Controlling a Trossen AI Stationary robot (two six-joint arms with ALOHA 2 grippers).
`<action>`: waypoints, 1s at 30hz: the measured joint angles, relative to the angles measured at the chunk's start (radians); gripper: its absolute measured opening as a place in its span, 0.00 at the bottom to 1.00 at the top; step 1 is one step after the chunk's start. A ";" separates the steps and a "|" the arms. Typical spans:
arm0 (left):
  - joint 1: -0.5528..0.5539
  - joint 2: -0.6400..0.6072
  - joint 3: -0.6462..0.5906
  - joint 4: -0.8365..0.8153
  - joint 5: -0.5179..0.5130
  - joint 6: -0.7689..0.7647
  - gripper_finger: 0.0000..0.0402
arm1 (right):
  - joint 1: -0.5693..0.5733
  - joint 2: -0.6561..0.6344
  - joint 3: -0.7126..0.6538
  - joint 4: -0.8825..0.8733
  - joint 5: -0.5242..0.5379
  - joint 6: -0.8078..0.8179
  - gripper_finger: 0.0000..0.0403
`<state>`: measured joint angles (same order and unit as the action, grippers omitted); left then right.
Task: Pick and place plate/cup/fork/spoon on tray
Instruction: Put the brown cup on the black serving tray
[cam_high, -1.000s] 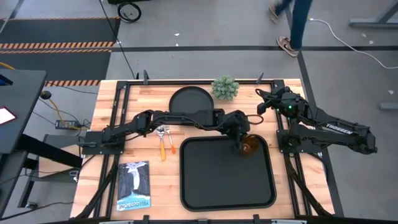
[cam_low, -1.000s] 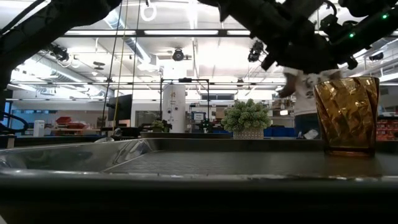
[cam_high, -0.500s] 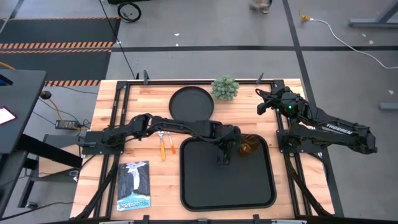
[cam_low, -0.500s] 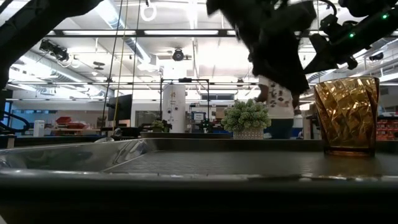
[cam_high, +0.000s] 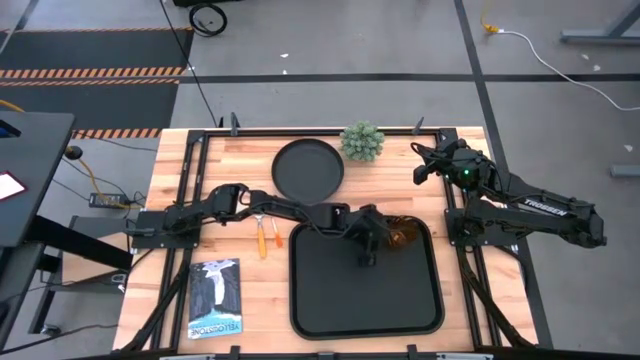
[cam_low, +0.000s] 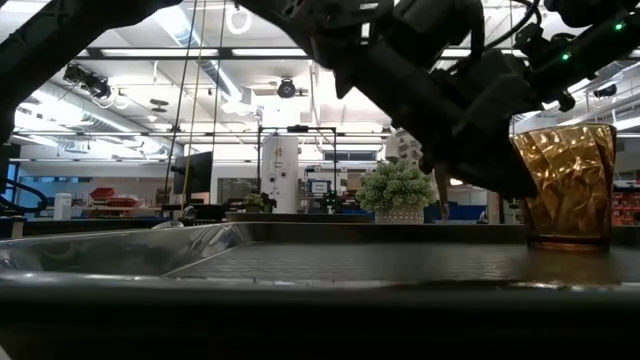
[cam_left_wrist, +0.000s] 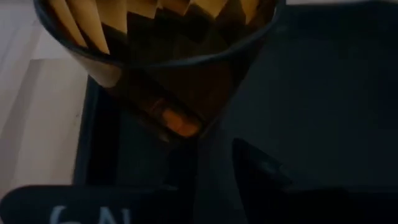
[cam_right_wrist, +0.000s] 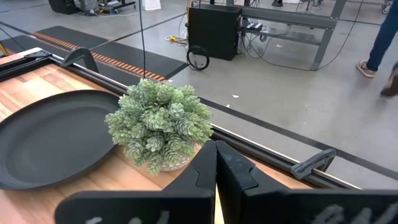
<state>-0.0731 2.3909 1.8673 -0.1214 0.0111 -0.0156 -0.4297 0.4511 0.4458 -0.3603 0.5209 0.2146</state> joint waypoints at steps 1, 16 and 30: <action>0.000 0.000 -0.011 0.030 0.000 -0.005 0.27 | 0.000 0.000 0.000 0.000 0.000 0.001 0.02; 0.011 0.000 -0.112 0.330 -0.041 0.034 0.27 | 0.000 0.000 0.000 0.000 -0.001 0.001 0.02; 0.008 -0.046 -0.115 0.276 -0.064 0.081 0.27 | 0.001 0.000 0.000 0.000 -0.026 -0.006 0.02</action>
<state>-0.0649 2.3444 1.7527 0.1547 -0.0531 0.0657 -0.4286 0.4515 0.4458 -0.3603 0.4954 0.2091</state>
